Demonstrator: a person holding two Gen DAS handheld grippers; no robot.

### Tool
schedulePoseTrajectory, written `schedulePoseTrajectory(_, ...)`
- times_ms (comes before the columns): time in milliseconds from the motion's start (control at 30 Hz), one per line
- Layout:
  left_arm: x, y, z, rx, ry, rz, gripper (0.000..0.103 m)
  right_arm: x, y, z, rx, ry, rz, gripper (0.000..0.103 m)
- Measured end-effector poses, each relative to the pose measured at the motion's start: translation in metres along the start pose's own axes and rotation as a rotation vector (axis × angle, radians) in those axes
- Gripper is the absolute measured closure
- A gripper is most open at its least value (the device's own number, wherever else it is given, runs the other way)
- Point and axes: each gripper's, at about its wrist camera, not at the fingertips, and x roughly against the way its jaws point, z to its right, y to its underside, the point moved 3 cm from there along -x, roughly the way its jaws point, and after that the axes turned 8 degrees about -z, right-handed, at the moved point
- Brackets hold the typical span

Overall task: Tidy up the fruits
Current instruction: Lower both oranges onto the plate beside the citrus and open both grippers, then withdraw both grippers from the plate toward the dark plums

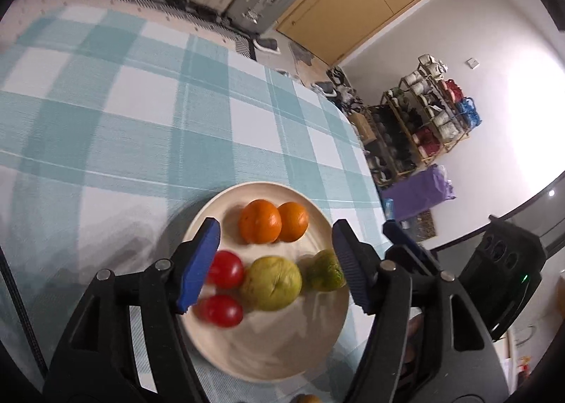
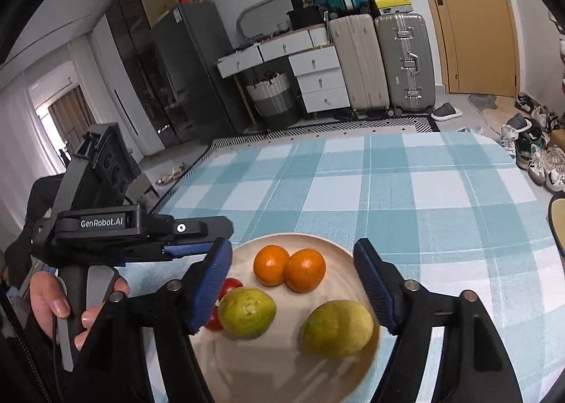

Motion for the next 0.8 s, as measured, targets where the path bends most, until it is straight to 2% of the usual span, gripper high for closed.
schedulePoseTrajectory(267,0.048,0.032,0.025,-0.112,-0.200,0.129,0.028,0.036,0.016,-0.009,0.001,-0.020,0.047,0.028)
schedulePoseTrajectory(333,0.057,0.040,0.032,-0.143,-0.250,0.151,0.028,0.044,0.022,-0.012,0.004,-0.033,0.056,0.019)
schedulePoseTrajectory(800,0.098,0.101,0.062,-0.216,-0.326,0.219,0.022,0.081,0.063,-0.043,0.075,-0.036,0.076,0.016)
